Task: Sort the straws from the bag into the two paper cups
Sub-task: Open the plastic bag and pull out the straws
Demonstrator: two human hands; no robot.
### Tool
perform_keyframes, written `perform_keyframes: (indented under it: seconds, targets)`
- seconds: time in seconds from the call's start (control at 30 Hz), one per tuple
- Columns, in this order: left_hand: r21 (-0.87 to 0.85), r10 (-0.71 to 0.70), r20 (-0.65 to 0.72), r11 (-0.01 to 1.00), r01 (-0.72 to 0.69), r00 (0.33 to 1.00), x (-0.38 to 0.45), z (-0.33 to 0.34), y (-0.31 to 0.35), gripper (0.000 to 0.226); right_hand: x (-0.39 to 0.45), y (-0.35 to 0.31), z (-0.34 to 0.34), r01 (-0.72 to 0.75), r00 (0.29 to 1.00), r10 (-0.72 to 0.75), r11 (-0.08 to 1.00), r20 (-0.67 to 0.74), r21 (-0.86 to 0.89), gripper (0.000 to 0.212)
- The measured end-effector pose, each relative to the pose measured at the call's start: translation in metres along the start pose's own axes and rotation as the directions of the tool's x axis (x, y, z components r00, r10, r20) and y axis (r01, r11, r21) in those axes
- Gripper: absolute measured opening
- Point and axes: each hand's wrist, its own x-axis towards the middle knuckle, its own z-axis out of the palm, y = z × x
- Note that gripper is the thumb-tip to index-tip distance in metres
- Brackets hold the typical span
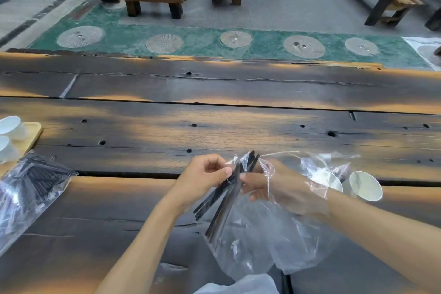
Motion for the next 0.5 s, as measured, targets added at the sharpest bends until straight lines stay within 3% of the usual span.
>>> perform_keyframes:
  seconds: [0.2, 0.27, 0.33, 0.43, 0.5]
  targets:
    - [0.009, 0.021, -0.068, 1.000, -0.021, 0.997, 0.005, 0.008, -0.002, 0.015, 0.012, 0.016, 0.006, 0.048, 0.990, -0.043, 0.998, -0.137, 0.033, 0.027]
    - [0.011, 0.013, -0.091, 1.000, -0.012, 0.996, 0.005, 0.005, -0.003, 0.017, 0.019, 0.020, 0.006, 0.088, 0.978, -0.078, 0.995, -0.193, 0.048, 0.022]
    - [0.004, 0.014, -0.130, 1.000, -0.014, 0.991, 0.005, -0.001, -0.006, 0.018, 0.022, 0.021, 0.006, 0.120, 0.977, -0.103, 0.990, -0.187, 0.078, 0.007]
    - [0.003, 0.000, -0.179, 1.000, 0.000, 0.984, 0.006, -0.012, -0.013, 0.019, 0.021, 0.020, 0.000, 0.043, 0.985, -0.019, 0.989, -0.173, 0.139, 0.022]
    - [0.006, -0.024, -0.192, 1.000, 0.025, 0.981, 0.006, -0.019, -0.021, 0.019, 0.018, 0.014, -0.011, 0.041, 0.990, -0.015, 0.982, -0.141, 0.186, 0.019]
